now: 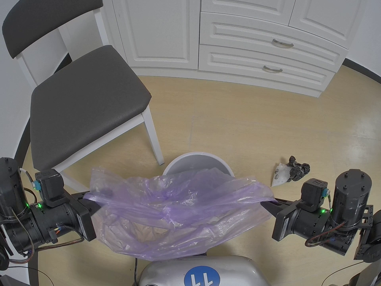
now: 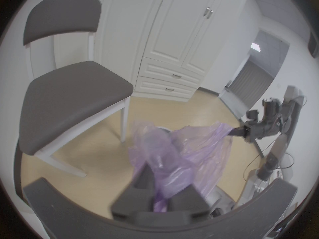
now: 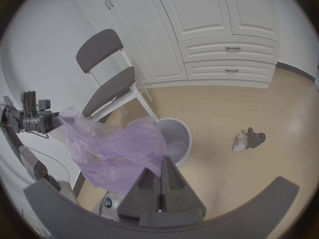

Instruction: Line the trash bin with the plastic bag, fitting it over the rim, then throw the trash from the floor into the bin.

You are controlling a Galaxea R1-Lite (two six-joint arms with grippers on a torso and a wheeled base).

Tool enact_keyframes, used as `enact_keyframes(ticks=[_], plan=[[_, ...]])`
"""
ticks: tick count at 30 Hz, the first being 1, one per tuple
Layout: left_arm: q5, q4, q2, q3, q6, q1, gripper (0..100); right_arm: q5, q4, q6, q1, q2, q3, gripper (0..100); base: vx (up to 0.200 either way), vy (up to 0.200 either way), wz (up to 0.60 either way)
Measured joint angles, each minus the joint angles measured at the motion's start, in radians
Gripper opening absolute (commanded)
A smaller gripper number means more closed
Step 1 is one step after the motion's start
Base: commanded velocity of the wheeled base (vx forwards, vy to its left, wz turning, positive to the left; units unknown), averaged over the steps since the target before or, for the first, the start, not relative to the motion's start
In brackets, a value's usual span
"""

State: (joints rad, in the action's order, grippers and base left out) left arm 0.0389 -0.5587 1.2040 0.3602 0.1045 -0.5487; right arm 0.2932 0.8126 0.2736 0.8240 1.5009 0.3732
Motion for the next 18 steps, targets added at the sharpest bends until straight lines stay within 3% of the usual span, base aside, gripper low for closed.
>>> enact_keyframes(ticks=[11, 18], plan=[[-0.001, -0.222, 0.1, 0.005, 0.124, -0.191, 0, -0.038, -0.071, -0.063, 0.005, -0.071, -0.025, 0, 0.0, 0.0, 0.0], [-0.004, -0.377, 0.224, 0.001, 0.192, -0.246, 0, -0.04, -0.021, -0.048, 0.008, -0.034, -0.007, 0, 0.0, 0.0, 0.0]])
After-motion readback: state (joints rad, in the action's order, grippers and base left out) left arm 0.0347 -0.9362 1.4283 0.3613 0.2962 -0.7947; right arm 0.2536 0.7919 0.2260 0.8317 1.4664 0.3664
